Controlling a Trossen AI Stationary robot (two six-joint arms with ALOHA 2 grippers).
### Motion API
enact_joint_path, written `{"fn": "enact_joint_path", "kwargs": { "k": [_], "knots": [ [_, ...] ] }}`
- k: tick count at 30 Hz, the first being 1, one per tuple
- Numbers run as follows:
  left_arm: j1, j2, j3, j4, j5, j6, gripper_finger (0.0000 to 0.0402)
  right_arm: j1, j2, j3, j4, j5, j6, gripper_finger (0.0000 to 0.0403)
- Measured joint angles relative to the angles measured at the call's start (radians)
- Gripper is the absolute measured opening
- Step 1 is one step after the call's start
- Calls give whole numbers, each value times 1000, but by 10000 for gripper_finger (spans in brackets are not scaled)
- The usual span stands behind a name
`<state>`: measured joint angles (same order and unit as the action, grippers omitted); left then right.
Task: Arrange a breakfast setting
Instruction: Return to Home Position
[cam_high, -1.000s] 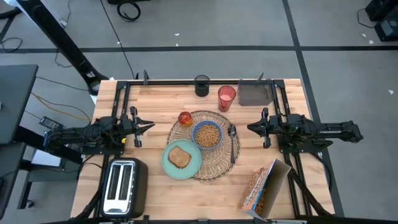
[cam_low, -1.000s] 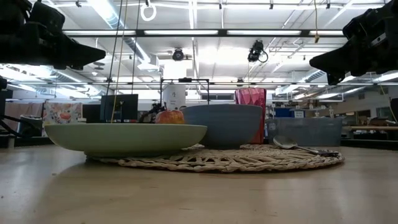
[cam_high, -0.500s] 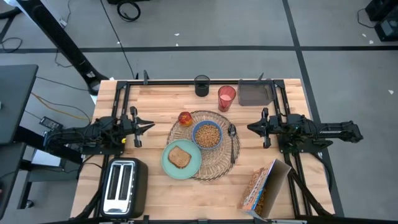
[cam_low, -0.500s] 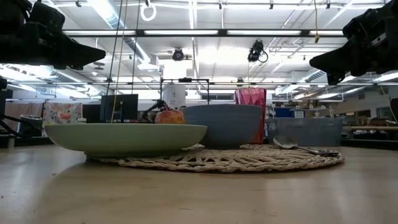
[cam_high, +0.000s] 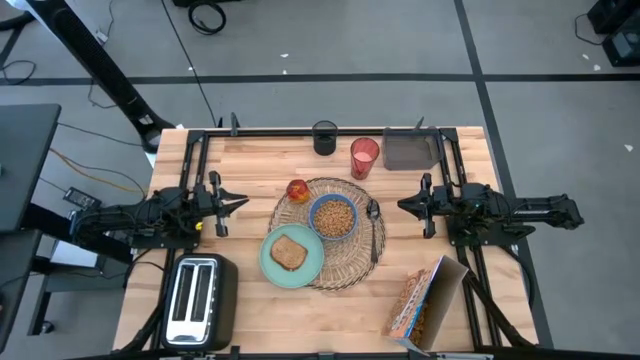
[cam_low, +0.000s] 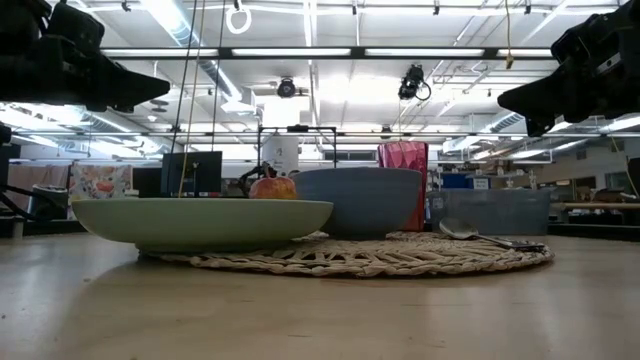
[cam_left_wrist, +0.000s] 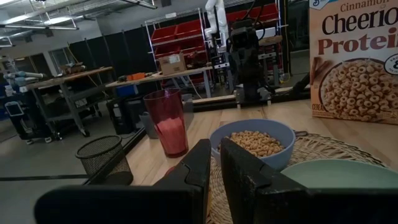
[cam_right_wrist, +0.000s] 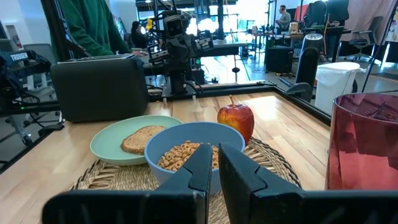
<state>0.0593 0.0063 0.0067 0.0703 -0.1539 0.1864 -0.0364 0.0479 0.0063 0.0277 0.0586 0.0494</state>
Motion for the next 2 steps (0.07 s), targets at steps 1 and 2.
{"fn": "enact_joint_path", "kwargs": {
  "k": [1,2],
  "knots": [
    [0,0,0,0,0,0,46,0,0,0,0,0,0,39],
    [0,0,0,0,0,0,46,0,0,0,0,0,0,39]
  ]
}}
